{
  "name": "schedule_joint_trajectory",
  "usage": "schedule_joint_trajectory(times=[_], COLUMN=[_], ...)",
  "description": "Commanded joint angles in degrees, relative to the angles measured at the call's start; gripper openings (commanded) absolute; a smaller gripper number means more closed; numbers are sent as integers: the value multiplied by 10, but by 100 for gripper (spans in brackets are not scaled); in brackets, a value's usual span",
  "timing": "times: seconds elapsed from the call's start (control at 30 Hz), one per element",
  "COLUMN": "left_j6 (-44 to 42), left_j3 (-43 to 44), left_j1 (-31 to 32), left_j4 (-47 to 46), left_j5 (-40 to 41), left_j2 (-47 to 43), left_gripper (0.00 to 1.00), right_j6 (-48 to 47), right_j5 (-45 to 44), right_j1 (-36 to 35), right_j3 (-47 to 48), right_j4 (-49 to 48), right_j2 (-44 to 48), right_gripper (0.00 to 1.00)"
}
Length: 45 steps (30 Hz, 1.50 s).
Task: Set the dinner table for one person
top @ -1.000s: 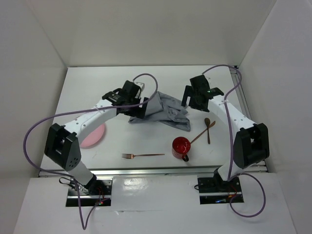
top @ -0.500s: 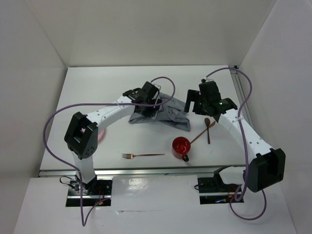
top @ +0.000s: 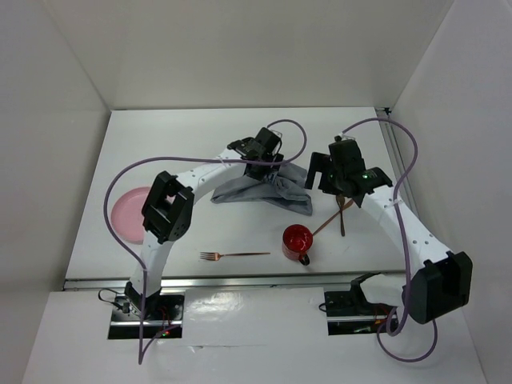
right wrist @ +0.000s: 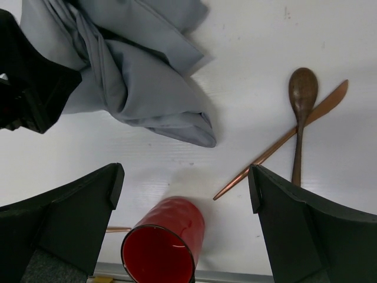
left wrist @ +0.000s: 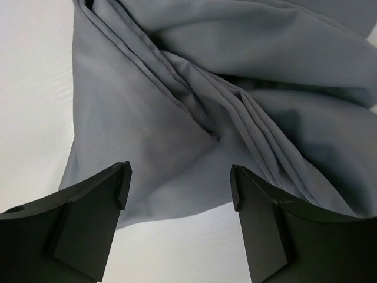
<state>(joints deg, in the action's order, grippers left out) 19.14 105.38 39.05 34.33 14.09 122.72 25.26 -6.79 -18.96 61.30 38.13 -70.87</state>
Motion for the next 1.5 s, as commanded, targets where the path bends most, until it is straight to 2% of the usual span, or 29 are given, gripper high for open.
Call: schedule_joint_trajectory(times=[0.0,0.13,0.23,0.43,0.53,0.6,0.67,0.7,0.8,0.87,0.97,1.07,1.1,1.17,1.27,1.4,1.43,1.47], left_j6=[-21,-29,-29,-35,-35,-28,-22,-22,-16,-23,-49,-54,-54,-54,-54,-54,-54,-54], left_j3=[25,17,32,44,44,49,56,56,61,69,90,101,108,113,106,112,112,118], left_j1=[6,11,11,11,11,11,11,11,11,11,11,11,11,11,11,11,11,11], left_j4=[12,-8,0,5,5,5,12,12,19,19,25,36,42,42,36,36,36,43], left_j5=[14,27,35,71,95,113,119,125,125,111,81,69,69,63,50,50,50,50], left_j2=[16,24,48,73,73,73,73,73,46,33,27,41,41,46,46,46,54,60], left_gripper=[86,87,83,81,73,59,51,41,35,35,40,37,41,67,67,55,55,60], right_j6=[7,7,13,23,30,36,36,36,36,36,36,41,41,41,41,41,41,41], right_j5=[-42,-53,-65,-70,-89,-96,-96,-96,-96,-91,-78,-78,-78,-78,-78,-78,-78,-78], right_j1=[3,9,9,9,9,9,9,9,9,9,9,9,9,9,9,9,9,9], right_j3=[-7,-12,-12,-18,-23,-23,-23,-23,-18,-24,-24,-24,-24,-24,-24,-29,-29,-29], right_j4=[6,6,12,30,35,41,47,52,52,52,52,52,52,52,57,57,57,57], right_j2=[44,63,63,81,94,100,100,100,100,100,100,100,100,110,110,116,116,116], right_gripper=[100,100,100,100,100,100,100,100,100,100,100,100,100,100,100,100,100,100])
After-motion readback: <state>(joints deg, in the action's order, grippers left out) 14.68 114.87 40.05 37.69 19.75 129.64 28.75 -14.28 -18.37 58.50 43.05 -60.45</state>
